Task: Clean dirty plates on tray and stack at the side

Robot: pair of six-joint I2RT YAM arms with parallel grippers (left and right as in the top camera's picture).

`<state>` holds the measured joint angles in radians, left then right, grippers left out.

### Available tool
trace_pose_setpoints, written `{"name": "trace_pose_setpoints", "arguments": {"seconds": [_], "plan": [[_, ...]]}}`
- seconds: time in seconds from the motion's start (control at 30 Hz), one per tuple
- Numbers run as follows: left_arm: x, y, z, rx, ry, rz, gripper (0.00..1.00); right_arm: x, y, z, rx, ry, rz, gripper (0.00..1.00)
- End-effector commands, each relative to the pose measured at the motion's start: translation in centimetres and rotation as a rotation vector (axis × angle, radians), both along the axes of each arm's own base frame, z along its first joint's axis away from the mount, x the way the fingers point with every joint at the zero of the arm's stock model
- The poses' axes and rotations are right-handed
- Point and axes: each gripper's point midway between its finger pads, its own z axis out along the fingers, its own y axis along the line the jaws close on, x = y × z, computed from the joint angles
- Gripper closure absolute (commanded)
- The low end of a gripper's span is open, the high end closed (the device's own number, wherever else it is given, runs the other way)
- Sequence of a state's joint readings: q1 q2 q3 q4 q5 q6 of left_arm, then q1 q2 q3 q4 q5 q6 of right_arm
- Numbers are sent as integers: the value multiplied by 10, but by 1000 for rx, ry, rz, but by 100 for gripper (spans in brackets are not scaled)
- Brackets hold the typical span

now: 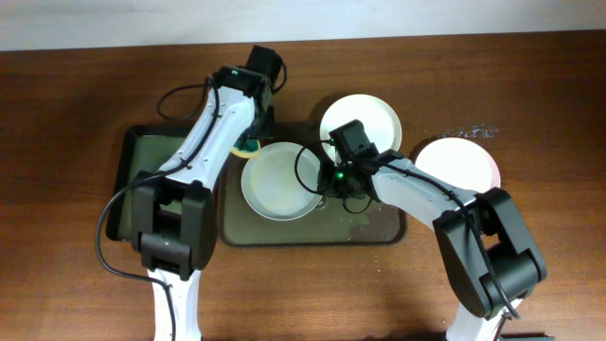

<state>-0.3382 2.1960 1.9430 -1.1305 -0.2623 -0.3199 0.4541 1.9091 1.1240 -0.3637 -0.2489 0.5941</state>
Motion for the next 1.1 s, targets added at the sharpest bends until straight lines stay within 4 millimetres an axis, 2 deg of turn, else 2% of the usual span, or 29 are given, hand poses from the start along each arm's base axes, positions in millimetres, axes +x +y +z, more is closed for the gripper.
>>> {"name": "trace_pose_setpoints", "arguments": {"seconds": [0.0,0.2,0.4,0.47,0.53,0.7,0.73,0.93,1.07], "plan": [[1,2,8,-67,10,34,100,-3,-7,-6,-32,17,-2,96],[-6,-5,4,-149,65,-14,100,5,-6,37,-77,-63,81,96],[-8,-5,4,-145,75,-15,100,5,-35,93,-426,-214,90,96],[-8,-5,4,-146,74,-15,100,3,-39,110,-532,-275,83,96],[-8,-5,4,-145,75,-15,100,1,-39,124,-609,-333,82,96],[-8,-4,4,-144,77,-15,100,-8,-34,175,-856,-581,46,96],[-8,-4,4,-144,77,-15,100,-12,-31,191,-928,-659,28,96],[-9,-4,4,-144,78,-15,100,-28,-28,244,-1151,-896,-71,96],[-8,-4,4,-144,77,-15,100,-37,-27,265,-1227,-982,-122,96]]}}
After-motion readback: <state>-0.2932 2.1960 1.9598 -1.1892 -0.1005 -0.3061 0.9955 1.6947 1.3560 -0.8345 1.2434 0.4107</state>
